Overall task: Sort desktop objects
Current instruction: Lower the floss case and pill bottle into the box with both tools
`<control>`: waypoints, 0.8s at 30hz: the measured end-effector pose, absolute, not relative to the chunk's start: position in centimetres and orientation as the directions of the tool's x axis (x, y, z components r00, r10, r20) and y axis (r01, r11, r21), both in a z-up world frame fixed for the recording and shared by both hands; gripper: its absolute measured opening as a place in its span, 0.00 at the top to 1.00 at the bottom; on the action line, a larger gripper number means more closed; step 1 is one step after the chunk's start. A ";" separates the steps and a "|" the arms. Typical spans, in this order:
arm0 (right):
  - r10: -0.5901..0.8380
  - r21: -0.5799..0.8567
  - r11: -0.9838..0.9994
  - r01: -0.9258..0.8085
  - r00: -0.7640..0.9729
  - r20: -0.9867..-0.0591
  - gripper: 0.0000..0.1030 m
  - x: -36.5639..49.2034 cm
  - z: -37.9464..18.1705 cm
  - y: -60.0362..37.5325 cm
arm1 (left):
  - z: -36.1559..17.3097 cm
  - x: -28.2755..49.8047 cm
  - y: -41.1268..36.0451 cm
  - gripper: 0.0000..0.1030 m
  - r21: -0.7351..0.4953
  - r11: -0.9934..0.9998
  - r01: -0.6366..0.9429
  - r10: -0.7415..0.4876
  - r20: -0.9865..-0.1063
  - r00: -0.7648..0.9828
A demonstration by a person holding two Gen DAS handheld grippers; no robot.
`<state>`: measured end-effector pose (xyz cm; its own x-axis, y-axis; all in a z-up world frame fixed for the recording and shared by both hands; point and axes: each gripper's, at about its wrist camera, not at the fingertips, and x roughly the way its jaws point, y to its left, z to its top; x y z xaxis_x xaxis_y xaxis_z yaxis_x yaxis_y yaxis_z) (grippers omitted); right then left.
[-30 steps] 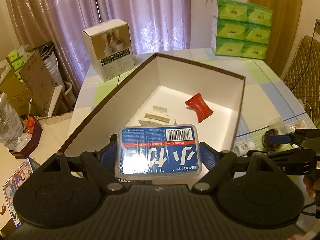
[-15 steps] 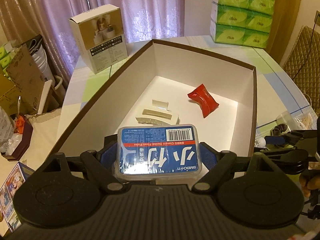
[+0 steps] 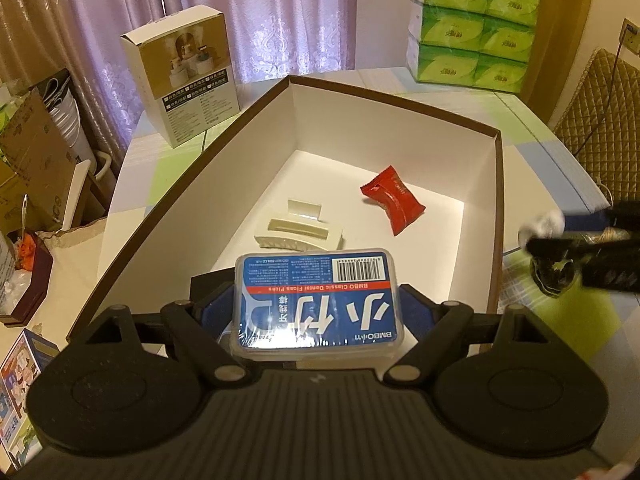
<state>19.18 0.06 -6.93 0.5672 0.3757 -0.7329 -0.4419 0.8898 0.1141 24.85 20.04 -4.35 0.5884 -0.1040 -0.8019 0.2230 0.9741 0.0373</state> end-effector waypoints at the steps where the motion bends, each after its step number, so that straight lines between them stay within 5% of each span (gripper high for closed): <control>1: 0.395 0.113 0.876 -0.468 0.565 -0.725 0.58 19.3 -6.3 0.3 | -4.3 24.9 20.0 0.19 0.036 0.974 0.225 -0.107 -0.801 0.589; 9: 0.487 0.038 0.738 -0.674 0.493 -0.720 0.58 21.7 -4.5 4.2 | -4.4 25.9 19.3 0.19 0.005 0.968 0.250 -0.149 -0.794 0.590; 24: 0.435 0.049 0.512 -0.858 0.210 -0.876 0.58 28.8 -8.2 8.9 | -6.5 29.6 17.9 0.19 0.009 0.926 0.378 -0.216 -0.808 0.549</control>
